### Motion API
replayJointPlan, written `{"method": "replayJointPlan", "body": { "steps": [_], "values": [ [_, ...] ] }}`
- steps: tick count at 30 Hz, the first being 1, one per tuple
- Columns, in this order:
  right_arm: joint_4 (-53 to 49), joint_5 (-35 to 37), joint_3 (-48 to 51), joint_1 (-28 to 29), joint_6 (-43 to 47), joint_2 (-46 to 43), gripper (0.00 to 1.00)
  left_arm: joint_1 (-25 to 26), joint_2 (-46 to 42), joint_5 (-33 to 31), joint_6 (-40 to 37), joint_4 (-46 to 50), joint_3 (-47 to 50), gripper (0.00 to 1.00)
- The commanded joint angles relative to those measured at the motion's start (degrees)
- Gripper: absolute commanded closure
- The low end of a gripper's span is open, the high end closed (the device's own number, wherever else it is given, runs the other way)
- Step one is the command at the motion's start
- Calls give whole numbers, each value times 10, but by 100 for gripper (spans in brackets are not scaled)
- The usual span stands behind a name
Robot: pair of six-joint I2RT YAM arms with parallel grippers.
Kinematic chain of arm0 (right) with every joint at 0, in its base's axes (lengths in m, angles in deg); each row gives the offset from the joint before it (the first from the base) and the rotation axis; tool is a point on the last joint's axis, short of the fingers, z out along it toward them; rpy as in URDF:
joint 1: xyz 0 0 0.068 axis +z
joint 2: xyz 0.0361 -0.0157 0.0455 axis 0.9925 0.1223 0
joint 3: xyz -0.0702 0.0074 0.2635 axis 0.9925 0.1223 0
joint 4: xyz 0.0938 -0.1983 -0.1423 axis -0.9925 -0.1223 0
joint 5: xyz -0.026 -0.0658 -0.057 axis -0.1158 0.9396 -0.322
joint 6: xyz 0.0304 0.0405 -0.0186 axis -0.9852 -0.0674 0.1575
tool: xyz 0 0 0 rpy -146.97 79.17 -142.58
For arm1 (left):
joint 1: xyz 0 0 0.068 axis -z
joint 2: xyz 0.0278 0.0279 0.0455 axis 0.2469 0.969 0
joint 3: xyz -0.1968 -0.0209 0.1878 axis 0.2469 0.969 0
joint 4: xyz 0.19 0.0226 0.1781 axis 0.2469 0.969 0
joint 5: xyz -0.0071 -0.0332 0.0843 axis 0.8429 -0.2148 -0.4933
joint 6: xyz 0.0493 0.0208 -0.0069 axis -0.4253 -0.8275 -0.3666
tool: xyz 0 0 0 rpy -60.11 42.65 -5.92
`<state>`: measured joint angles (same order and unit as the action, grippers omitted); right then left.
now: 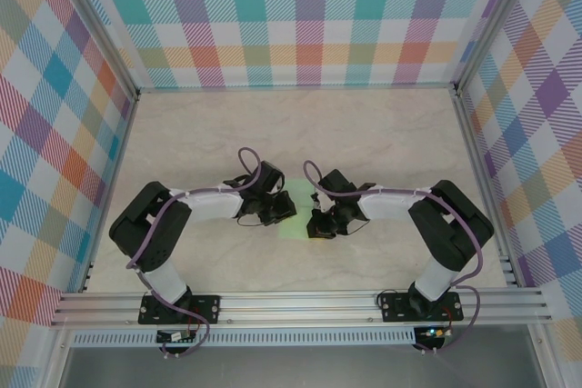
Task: Fold a paper plane with a square sheet of paper (pick it up from the middle)
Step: Fold the triangle a second time at the center of the table.
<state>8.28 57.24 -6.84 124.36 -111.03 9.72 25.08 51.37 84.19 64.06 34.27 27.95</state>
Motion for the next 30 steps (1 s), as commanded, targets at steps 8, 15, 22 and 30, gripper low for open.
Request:
{"method": "replayJointPlan", "body": {
  "steps": [8,15,22,30],
  "values": [
    [-70,32,6,4,-10,28,92,45,-12,22,34,-29,21,90],
    [-70,32,6,4,-10,30,92,56,18,32,41,-49,16,92],
    [-76,36,3,4,-8,36,92,57,43,22,35,-47,16,92],
    [-141,91,-7,4,3,62,92,52,53,-23,6,-32,27,92]
  ]
}}
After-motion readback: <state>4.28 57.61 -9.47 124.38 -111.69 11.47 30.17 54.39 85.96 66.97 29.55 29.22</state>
